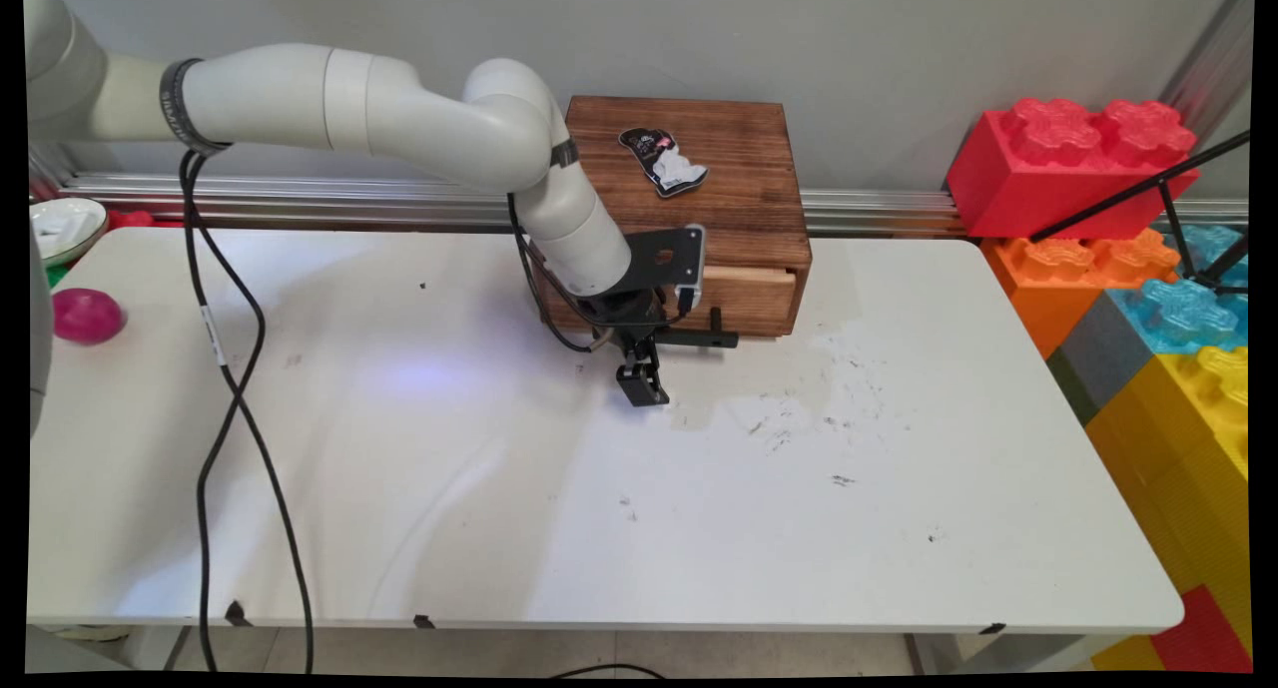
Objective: Open the drawer
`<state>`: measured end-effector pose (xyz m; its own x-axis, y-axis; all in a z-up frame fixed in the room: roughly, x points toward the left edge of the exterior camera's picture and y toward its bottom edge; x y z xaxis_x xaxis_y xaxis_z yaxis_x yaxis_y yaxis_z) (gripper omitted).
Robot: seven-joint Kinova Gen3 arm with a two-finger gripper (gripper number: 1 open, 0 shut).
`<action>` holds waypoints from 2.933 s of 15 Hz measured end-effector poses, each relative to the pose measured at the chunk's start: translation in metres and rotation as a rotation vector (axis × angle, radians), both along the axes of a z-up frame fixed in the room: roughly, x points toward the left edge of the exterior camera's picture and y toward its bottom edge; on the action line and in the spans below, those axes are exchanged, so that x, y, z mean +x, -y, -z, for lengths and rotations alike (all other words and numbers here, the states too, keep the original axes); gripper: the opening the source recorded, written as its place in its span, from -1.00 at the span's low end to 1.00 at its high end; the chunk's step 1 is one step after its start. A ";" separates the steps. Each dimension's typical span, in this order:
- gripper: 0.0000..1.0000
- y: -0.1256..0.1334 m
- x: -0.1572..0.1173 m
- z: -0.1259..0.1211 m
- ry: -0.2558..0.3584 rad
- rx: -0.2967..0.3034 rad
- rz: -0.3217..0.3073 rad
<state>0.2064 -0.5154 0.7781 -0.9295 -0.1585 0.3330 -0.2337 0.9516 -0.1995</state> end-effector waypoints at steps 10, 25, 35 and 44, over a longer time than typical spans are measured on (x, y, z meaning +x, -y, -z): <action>1.00 -0.048 -0.014 0.006 -0.027 0.029 0.034; 1.00 -0.118 -0.022 -0.007 -0.068 0.095 0.035; 1.00 -0.150 -0.032 -0.002 -0.087 0.118 0.011; 1.00 -0.175 -0.041 -0.003 -0.105 0.138 0.001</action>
<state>0.1650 -0.3406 0.7810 -0.8908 -0.2088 0.4036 -0.2458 0.9684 -0.0415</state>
